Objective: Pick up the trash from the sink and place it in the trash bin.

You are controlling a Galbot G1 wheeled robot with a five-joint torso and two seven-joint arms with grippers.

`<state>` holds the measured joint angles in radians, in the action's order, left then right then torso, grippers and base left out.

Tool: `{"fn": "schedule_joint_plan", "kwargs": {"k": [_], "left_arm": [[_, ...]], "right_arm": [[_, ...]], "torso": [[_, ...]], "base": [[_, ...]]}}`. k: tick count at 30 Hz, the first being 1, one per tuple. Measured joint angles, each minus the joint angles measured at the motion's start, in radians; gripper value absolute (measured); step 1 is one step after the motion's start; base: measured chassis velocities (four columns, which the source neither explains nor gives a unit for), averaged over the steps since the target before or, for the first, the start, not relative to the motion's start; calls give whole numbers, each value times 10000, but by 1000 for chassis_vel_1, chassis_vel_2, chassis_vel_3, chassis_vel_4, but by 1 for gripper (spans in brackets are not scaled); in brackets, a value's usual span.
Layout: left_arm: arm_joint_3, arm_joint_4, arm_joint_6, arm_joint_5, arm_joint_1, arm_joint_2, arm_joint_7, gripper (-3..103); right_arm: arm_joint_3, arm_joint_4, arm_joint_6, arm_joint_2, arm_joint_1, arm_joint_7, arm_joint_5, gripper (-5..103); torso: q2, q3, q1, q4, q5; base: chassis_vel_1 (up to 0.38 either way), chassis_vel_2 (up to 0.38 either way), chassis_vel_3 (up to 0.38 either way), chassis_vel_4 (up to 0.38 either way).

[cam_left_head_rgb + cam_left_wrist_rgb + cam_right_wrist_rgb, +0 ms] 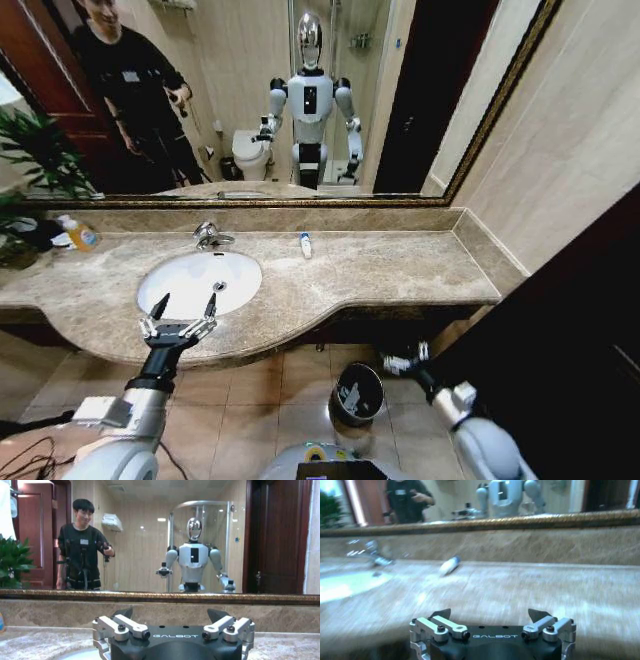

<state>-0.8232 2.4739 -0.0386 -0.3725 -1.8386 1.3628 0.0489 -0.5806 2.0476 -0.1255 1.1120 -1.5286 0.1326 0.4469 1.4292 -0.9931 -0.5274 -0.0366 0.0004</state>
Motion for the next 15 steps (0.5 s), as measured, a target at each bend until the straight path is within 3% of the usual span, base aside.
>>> {"fn": "schedule_joint_plan", "kwargs": {"k": [1,3,4,6,7,8,11,15], "left_arm": [[1,-1,0,0,0,1,6,100],[-1,0,0,0,0,2,-1,100],[-1,0,0,0,0,0,-2,100],[0,0,0,0,0,1,4,100],[0,0,0,0,0,1,1,100],[0,0,0,0,0,1,1,100],[0,0,0,0,1,0,0,100],[0,0,0,0,0,1,0,100]], "right_arm": [[299,-119,-451,-215,862,-506,250,100],[395,-201,-576,-276,1146,-659,328,100],[1055,-746,-1033,-572,2585,-1436,710,100],[1836,-1404,-1263,-729,3943,-2265,1106,100],[2382,-1912,-1361,-754,4723,-2781,1400,100],[2382,-1912,-1361,-754,4723,-2781,1400,100],[3589,-2883,-2096,-633,6752,-3949,2591,100],[4418,-3384,-2453,-369,8225,-4317,3304,100]], "torso": [[0,0,-1,-4,-3],[0,0,-1,-8,-2],[-1,-2,-3,-3,-1],[-1,-2,-3,-5,-7],[-2,-2,-3,-7,-3],[-2,-2,-3,-7,-3],[-2,-3,-4,-2,-6],[-3,-2,-4,-3,-6]], "base": [[0,0,0,0],[0,0,0,0],[0,0,0,0],[0,0,0,0],[0,0,0,0],[0,0,0,0],[0,0,0,0],[0,0,0,0]]}}
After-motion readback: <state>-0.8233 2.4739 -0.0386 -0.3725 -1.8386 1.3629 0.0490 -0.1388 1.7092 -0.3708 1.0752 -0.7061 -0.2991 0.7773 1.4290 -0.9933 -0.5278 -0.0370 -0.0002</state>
